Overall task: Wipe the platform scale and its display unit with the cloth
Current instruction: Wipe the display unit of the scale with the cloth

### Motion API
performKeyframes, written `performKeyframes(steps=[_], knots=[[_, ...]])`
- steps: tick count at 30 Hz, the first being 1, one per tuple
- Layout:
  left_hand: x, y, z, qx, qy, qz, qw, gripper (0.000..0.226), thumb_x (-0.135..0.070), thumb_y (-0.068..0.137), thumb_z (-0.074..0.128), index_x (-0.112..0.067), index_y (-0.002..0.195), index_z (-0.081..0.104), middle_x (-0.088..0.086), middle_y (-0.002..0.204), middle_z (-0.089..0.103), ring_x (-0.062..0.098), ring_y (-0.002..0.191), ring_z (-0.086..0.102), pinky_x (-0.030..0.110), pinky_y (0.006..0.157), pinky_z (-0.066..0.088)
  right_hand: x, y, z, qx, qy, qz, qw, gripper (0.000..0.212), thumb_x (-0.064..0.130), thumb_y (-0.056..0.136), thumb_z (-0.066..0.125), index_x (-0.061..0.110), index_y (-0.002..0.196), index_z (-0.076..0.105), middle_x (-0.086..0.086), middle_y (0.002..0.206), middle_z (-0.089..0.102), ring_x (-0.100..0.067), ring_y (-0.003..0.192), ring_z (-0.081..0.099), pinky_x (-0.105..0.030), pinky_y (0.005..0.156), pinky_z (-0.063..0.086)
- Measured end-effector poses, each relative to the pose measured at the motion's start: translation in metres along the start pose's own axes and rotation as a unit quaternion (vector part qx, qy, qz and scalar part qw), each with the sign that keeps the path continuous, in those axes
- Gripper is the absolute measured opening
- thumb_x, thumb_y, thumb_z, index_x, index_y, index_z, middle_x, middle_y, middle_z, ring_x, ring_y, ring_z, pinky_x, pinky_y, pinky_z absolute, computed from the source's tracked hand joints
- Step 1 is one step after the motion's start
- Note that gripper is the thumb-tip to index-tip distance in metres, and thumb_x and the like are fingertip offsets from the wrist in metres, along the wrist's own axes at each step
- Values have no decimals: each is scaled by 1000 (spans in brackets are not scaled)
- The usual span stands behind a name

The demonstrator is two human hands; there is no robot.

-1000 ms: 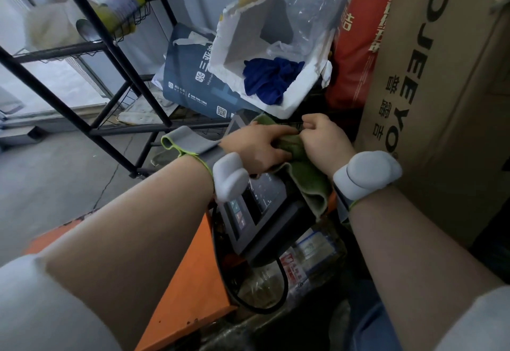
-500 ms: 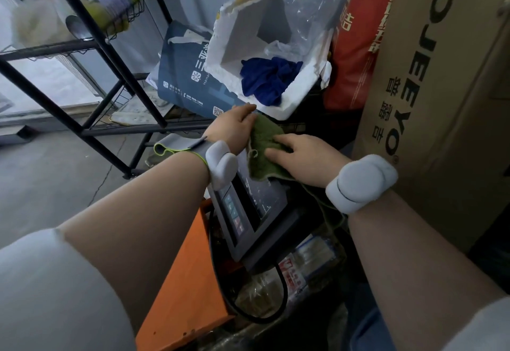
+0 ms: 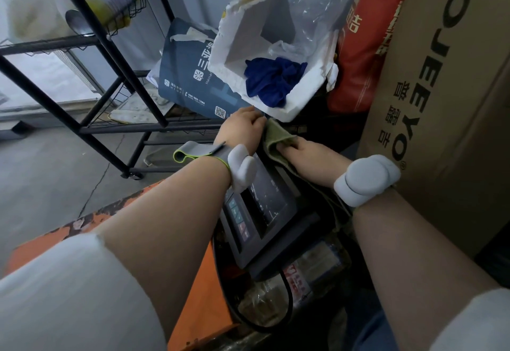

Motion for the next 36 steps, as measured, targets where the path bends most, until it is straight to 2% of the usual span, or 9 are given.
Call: performKeyframes(steps=[5, 9, 14, 17, 21, 23, 28, 32, 36], knots=[[1, 0, 3, 0, 3, 2, 1000, 36, -21, 97, 43, -12, 130, 55, 2, 148, 38, 19, 135, 36, 21, 104, 25, -7, 14, 6, 14, 0, 32, 999, 60, 56, 95, 26, 22, 143, 36, -12, 144, 44, -31, 133, 39, -32, 106, 28], [2, 1, 6, 1, 14, 3, 1000, 37, -20, 99, 39, -12, 133, 52, 2, 150, 36, 19, 137, 34, 22, 106, 24, -16, 24, 7, 33, -34, 68, 997, 49, 36, 102, 22, 9, 139, 39, -20, 141, 44, -33, 131, 41, -35, 110, 26], [2, 2, 5, -9, 11, 9, 1000, 37, -18, 99, 38, -10, 133, 52, 4, 149, 37, 20, 137, 32, 22, 108, 22, -7, 22, -1, -28, -41, 46, 998, 49, 33, 101, 27, -7, 112, 54, -26, 118, 58, -38, 110, 53, -38, 87, 41], [3, 1, 5, -7, 11, 14, 1000, 37, -19, 99, 38, -11, 133, 52, 3, 148, 38, 19, 137, 32, 21, 107, 21, -5, 19, -3, -28, -30, 49, 998, 46, 30, 102, 29, -4, 122, 53, -25, 128, 53, -37, 117, 49, -34, 90, 37], [3, 0, 6, -8, 9, 16, 1000, 37, -18, 99, 38, -10, 132, 53, 5, 145, 42, 20, 134, 36, 22, 106, 23, -23, 20, -2, -2, -25, 128, 991, 48, 29, 103, 20, 2, 139, 37, -21, 145, 39, -32, 134, 35, -27, 104, 22], [3, -1, 5, -6, 13, 16, 1000, 37, -18, 99, 37, -10, 132, 53, 5, 144, 42, 20, 134, 36, 23, 107, 25, -26, 19, -2, 0, -30, 144, 989, 49, 28, 104, 19, -1, 136, 40, -22, 143, 42, -33, 132, 38, -31, 104, 26], [3, -1, 4, -8, 18, 15, 1000, 37, -16, 98, 37, -10, 131, 53, 5, 143, 43, 21, 132, 37, 24, 106, 26, -10, 26, -12, -44, -31, 70, 996, 43, 26, 100, 32, -5, 119, 54, -25, 125, 55, -36, 116, 51, -38, 92, 40], [0, -2, 3, -8, 22, 16, 1000, 37, -15, 98, 37, -9, 130, 54, 6, 142, 43, 21, 131, 38, 24, 104, 27, -17, 28, -1, -20, 10, 73, 997, 50, 34, 101, 30, -2, 128, 50, -23, 132, 51, -33, 123, 48, -35, 99, 37], [0, -4, 2, -14, 19, 15, 1000, 37, -14, 97, 38, -10, 129, 55, 5, 142, 44, 21, 130, 40, 25, 105, 28, -15, 32, -2, -37, 54, 77, 995, 57, 43, 100, 29, 0, 131, 50, -19, 139, 48, -24, 136, 37, -27, 111, 19]])
Point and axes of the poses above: each hand's wrist, its own y-axis towards the middle knuckle, its own z-axis out of the palm, x = y × z, the point moved 8 cm from there along y, towards the middle knuckle
